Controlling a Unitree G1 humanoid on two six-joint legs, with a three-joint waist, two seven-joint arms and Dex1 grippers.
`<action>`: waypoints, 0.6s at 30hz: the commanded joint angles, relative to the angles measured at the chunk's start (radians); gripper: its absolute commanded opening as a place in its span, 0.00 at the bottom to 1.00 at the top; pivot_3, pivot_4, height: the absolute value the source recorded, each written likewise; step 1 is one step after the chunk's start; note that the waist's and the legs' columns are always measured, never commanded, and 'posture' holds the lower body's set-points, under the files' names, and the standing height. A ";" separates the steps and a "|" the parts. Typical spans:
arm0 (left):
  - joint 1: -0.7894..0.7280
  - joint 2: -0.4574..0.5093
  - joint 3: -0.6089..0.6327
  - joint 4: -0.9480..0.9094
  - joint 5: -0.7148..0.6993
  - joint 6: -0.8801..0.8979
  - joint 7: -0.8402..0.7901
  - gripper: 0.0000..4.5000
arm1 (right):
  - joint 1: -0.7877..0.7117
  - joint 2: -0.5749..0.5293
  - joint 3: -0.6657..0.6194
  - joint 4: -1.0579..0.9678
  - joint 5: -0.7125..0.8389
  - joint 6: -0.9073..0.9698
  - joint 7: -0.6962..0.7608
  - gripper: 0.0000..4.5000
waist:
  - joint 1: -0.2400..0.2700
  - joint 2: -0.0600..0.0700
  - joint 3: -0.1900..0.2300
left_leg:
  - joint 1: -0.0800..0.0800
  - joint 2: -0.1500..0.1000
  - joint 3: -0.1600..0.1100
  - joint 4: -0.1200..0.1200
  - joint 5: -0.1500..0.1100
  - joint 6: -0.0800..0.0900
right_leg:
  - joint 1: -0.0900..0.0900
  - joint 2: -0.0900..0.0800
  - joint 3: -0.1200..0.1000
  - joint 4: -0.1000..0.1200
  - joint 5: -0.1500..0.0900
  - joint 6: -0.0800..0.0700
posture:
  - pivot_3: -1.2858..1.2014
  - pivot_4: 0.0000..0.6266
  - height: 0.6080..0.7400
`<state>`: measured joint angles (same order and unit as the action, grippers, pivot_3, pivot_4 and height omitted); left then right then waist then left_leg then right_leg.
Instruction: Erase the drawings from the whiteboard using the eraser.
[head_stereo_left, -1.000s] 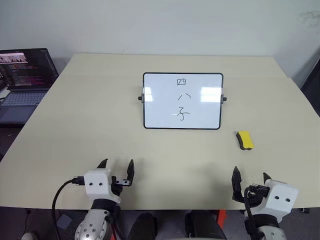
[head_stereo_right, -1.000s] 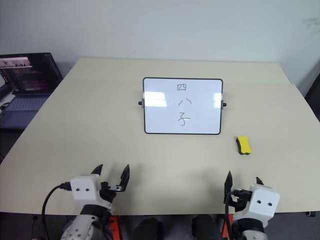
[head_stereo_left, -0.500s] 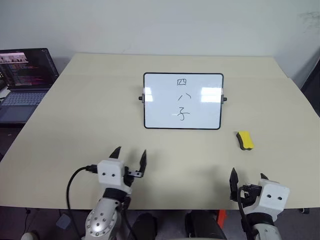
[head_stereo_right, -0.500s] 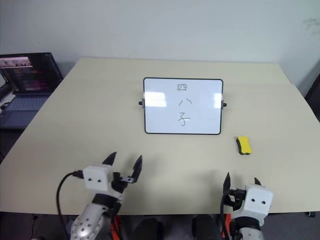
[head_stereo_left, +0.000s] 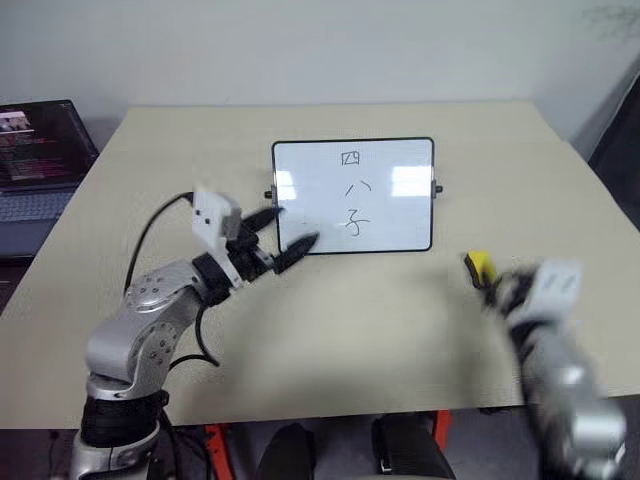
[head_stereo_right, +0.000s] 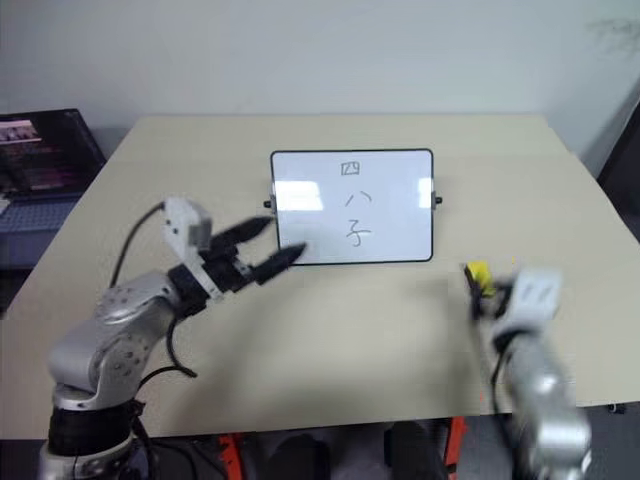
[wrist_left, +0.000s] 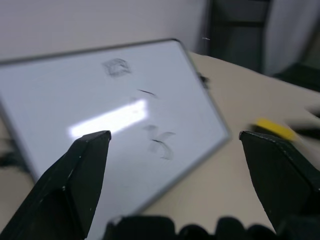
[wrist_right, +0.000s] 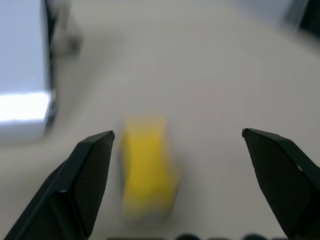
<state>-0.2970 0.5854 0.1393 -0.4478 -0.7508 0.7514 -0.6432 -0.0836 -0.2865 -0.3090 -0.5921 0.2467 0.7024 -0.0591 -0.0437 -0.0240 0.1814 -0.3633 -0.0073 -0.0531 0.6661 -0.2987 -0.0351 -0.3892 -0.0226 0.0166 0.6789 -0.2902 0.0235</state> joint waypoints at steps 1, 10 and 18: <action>-0.037 0.088 0.018 -0.039 -0.169 0.118 -0.133 1.00 | -0.036 0.001 -0.023 -0.008 0.071 0.172 0.018 0.99 | 0.019 -0.011 -0.007 | 0.000 0.002 -0.004 -0.004 0.000 0.000 | 0.000 0.001 -0.004 -0.001 -0.003 -0.003 | 0.52 0.24 1.00; -0.116 0.184 0.016 0.037 -0.231 0.166 -0.265 1.00 | -0.139 -0.022 -0.061 0.024 0.099 0.313 0.023 0.99 | 0.015 0.002 0.000 | -0.002 0.002 -0.012 -0.004 -0.001 -0.002 | 0.000 0.001 -0.006 0.003 -0.008 -0.009 | 0.52 0.24 1.00; -0.123 0.196 -0.016 0.078 -0.165 0.114 -0.344 1.00 | -0.195 -0.022 -0.068 0.017 0.118 0.479 0.034 0.99 | 0.013 0.002 0.000 | -0.001 0.002 -0.010 -0.004 -0.001 -0.002 | 0.000 0.002 -0.005 0.003 -0.007 -0.008 | 0.52 0.24 1.00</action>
<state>-0.4081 0.7677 0.1247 -0.3728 -0.9363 0.8997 -0.9664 -0.2649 -0.3011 -0.3627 -0.5448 0.3482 1.1540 -0.0317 -0.0310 -0.0219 0.1809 -0.3642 -0.0049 -0.0635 0.6619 -0.2996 -0.0372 -0.3894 -0.0209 0.0119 0.6818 -0.2970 0.0151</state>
